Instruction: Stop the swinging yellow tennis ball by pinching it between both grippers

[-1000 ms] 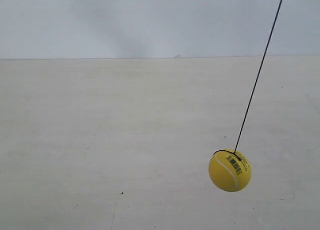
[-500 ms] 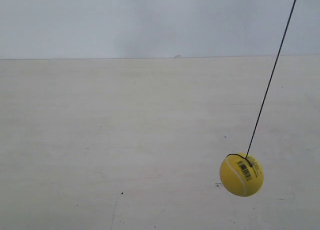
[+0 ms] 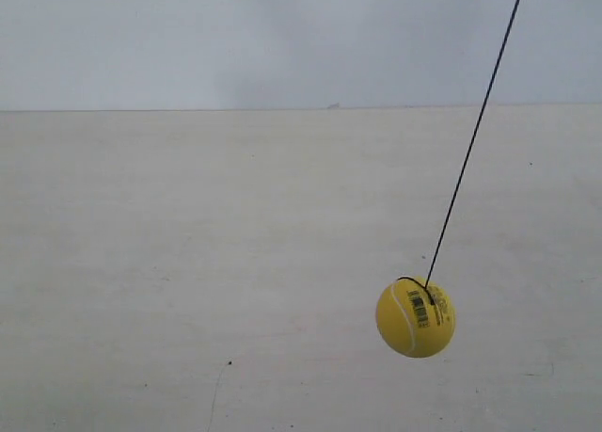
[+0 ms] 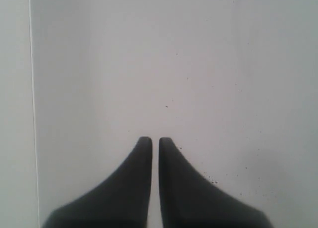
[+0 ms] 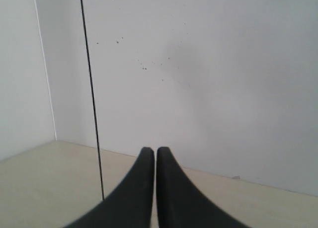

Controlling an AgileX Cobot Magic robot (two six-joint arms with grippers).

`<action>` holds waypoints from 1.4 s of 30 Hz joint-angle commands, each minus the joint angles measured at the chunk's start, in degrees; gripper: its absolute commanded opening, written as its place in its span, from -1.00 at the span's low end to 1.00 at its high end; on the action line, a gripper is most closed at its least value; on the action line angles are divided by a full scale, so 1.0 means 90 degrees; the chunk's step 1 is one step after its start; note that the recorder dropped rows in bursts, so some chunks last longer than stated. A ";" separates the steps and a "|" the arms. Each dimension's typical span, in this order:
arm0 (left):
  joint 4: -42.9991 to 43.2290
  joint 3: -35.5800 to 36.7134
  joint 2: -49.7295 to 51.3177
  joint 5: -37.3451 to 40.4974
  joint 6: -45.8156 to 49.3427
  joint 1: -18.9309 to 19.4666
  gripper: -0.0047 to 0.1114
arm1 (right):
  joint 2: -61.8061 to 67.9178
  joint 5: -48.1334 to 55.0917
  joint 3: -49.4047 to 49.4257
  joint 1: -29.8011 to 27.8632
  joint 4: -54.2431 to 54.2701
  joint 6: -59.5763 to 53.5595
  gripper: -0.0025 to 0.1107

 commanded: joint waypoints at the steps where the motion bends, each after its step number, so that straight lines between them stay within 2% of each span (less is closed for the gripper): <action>1: -0.0075 -0.0015 -0.0028 0.0001 -0.0055 0.0023 -0.84 | -0.0029 -0.0074 -0.0023 0.0004 -0.0008 -0.0017 -0.96; 21: -0.0075 0.0061 -0.0028 0.0038 -0.0055 0.0023 -0.84 | -0.0029 -0.0074 -0.0023 0.0004 -0.0008 -0.0017 -0.96; 27: -0.0104 0.0677 -0.0028 0.0023 -0.0055 0.0023 -0.84 | -0.0029 -0.0074 -0.0023 0.0004 -0.0008 -0.0017 -0.96; 30: -0.0439 0.1091 -0.0028 0.0023 -0.0055 0.0023 -0.84 | -0.0029 -0.0074 -0.0023 0.0004 -0.0008 -0.0017 -0.96; 42: -0.0455 0.2428 -0.0028 0.0036 -0.0055 0.0023 -0.84 | -0.0029 -0.0074 -0.0023 0.0004 -0.0008 -0.0017 -0.96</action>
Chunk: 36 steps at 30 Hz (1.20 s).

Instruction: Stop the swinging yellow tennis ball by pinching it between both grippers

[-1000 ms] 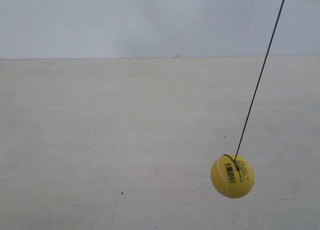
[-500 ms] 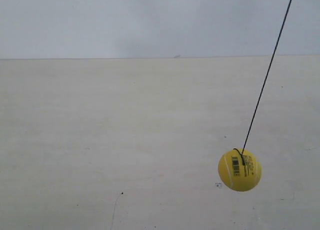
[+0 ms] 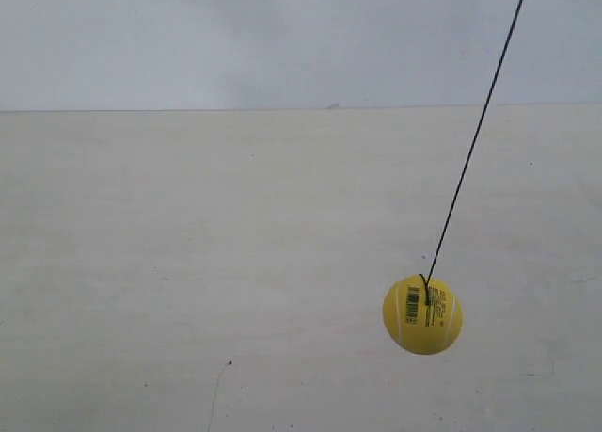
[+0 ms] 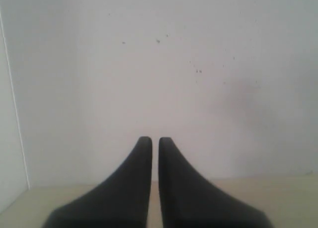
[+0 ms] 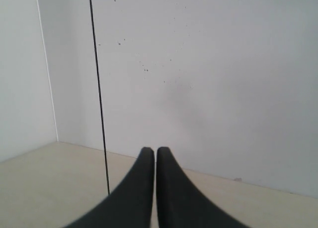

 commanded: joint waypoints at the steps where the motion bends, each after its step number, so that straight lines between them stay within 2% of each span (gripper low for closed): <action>1: -0.0073 0.0412 -0.0017 0.0014 -0.0055 0.0023 -0.84 | -0.0029 -0.0029 -0.0023 0.0004 -0.0008 -0.0017 -0.96; 6: -0.0073 0.0827 -0.0017 0.0003 -0.0055 0.0023 -0.84 | -0.0029 -0.0029 -0.0023 0.0004 -0.0008 -0.0017 -0.96; 19: -0.0121 0.0827 -0.0017 0.0711 -0.0055 0.0023 -0.84 | -0.0029 -0.0105 -0.0023 0.0004 -0.0008 -0.0017 -0.96; 25: -0.0121 0.0827 -0.0017 0.1820 -0.0055 0.0023 -0.84 | -0.0029 -0.0105 -0.0023 0.0004 -0.0008 -0.0017 -0.96; 36: -0.0121 0.0827 -0.0017 0.1820 -0.0055 0.0023 -0.84 | -0.0029 -0.0105 -0.0023 0.0004 -0.0008 -0.0017 -0.96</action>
